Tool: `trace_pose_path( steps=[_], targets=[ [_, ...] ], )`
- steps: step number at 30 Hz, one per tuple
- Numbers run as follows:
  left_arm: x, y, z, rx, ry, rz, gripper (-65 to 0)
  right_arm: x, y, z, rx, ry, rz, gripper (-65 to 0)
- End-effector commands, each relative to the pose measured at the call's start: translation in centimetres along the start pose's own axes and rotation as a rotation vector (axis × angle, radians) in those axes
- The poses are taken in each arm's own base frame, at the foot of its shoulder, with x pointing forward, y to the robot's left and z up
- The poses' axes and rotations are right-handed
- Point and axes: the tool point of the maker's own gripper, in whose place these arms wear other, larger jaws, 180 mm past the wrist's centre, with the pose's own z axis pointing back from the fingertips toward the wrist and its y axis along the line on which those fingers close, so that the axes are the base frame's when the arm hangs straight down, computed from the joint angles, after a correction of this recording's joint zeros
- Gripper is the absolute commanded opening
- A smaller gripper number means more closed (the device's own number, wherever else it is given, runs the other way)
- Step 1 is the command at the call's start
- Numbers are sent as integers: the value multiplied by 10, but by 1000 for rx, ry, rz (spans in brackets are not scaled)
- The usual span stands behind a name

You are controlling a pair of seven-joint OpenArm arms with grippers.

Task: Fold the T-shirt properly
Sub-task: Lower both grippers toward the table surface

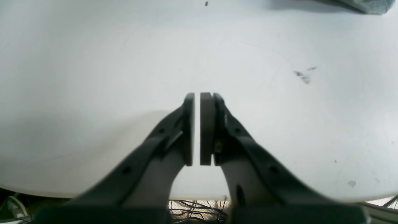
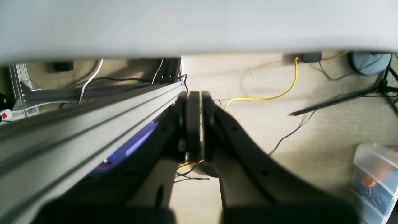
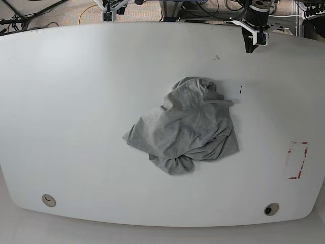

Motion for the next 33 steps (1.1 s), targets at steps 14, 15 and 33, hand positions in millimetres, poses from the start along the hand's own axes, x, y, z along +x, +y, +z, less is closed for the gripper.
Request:
trace_pose_path(
  steps=[14,15,33],
  targets=[
    [8,2,3,2,-28,-10,-629,-31,-5,27,-14,33,2,-650],
    [8,2,3,2,-28,-10,-629,-33,-5,28,-14,37,1,-650],
    [7,2,4,2,-25,-12,-631,-24,4,63,3,12,-77,-650]
  ],
)
